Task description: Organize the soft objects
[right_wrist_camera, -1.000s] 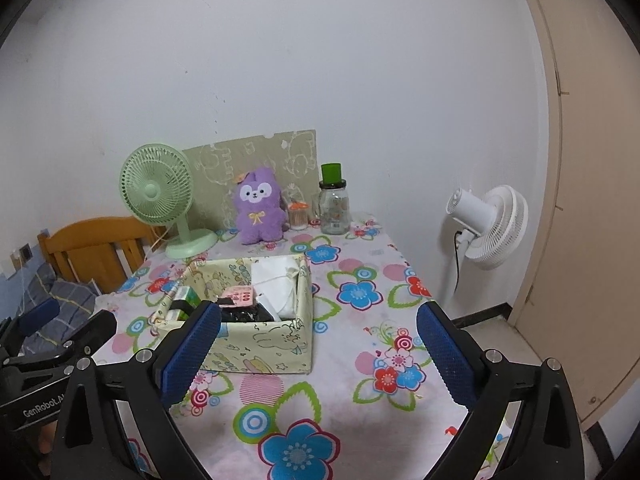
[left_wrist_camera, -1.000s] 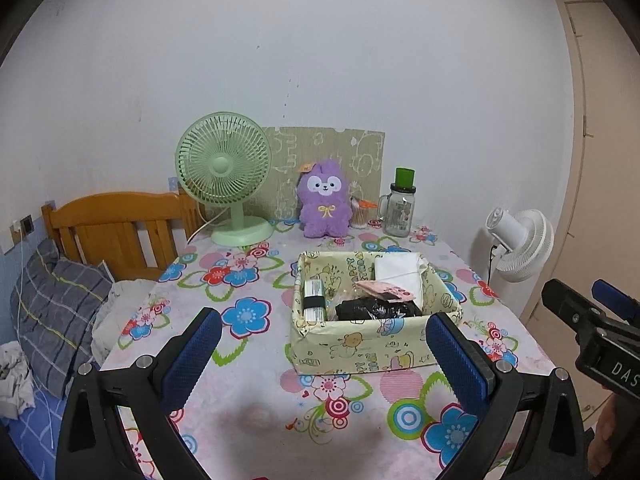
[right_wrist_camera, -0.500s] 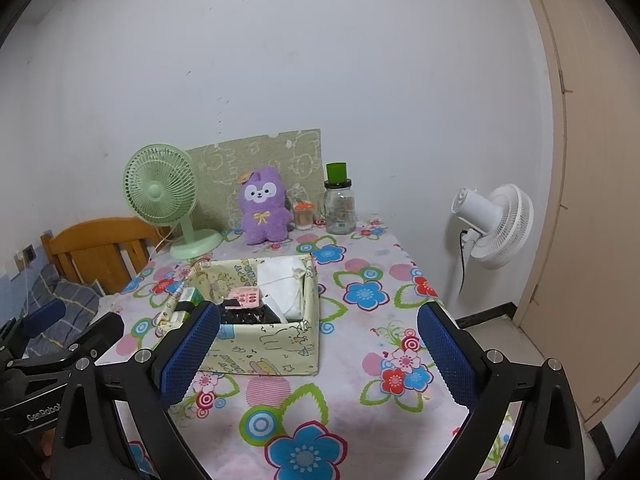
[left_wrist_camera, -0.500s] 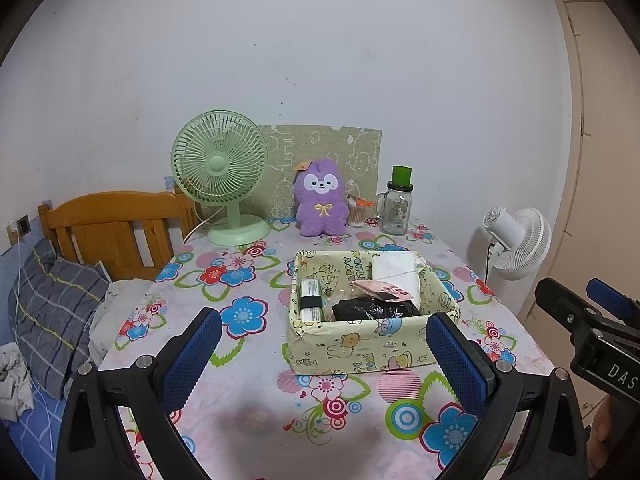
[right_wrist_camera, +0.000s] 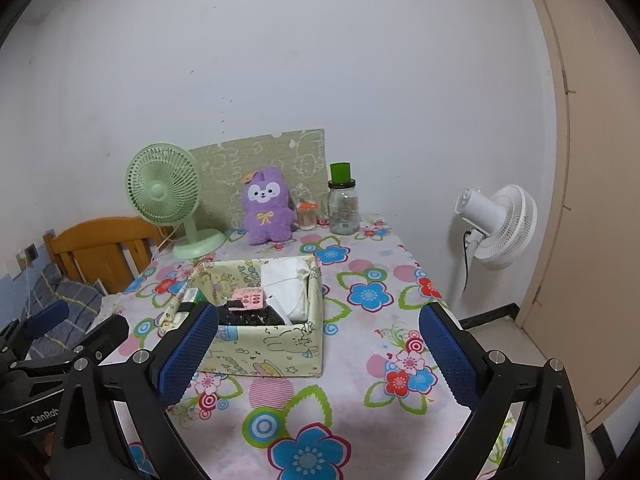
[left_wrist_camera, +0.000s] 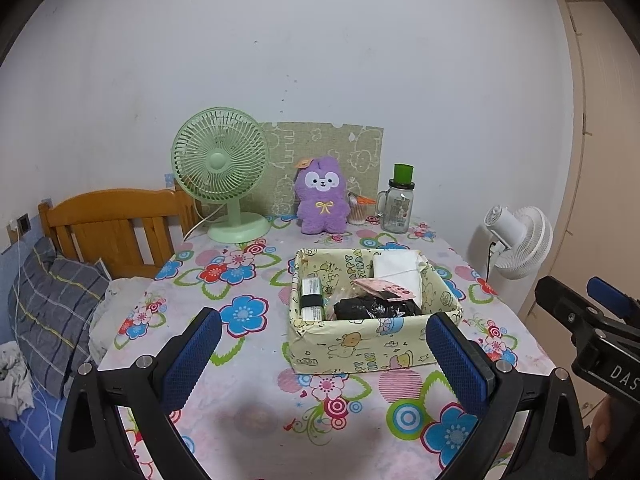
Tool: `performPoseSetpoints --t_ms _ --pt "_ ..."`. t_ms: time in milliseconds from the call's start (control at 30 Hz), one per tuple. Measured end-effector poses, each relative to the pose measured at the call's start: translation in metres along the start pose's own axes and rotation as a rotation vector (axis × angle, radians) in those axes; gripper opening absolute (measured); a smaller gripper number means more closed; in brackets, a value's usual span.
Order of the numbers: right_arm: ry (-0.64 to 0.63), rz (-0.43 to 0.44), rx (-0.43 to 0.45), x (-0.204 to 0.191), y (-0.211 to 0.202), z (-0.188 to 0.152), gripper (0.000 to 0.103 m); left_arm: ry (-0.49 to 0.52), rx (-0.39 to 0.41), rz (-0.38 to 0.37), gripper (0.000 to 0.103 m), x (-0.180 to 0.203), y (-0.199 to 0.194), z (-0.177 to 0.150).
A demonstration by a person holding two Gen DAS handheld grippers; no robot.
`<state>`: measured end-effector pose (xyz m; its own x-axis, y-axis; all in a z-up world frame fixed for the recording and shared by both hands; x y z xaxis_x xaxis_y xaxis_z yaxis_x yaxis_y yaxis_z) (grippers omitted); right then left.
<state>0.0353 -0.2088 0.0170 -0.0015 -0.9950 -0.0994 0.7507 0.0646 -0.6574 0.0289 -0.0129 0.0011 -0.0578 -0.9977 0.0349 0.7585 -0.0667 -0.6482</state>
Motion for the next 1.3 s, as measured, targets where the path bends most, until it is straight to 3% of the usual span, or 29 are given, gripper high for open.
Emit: performPoseSetpoints --t_ms 1300 --pt "-0.028 -0.012 -0.027 -0.0075 0.01 -0.0024 0.102 -0.001 -0.007 0.001 0.103 -0.001 0.0048 0.0029"
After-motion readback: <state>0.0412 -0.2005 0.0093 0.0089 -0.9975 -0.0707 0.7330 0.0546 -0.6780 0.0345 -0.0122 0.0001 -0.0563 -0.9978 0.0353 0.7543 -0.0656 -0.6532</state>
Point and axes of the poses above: each gripper's, at about its wrist camera, not at the fingertips, and y roughly the way its jaws point, x to its right, z to its top, the point moved 2 cm from there along y, roughly the way its jaws point, and after that the axes turned 14 degrees about -x, right-handed, at the moved point
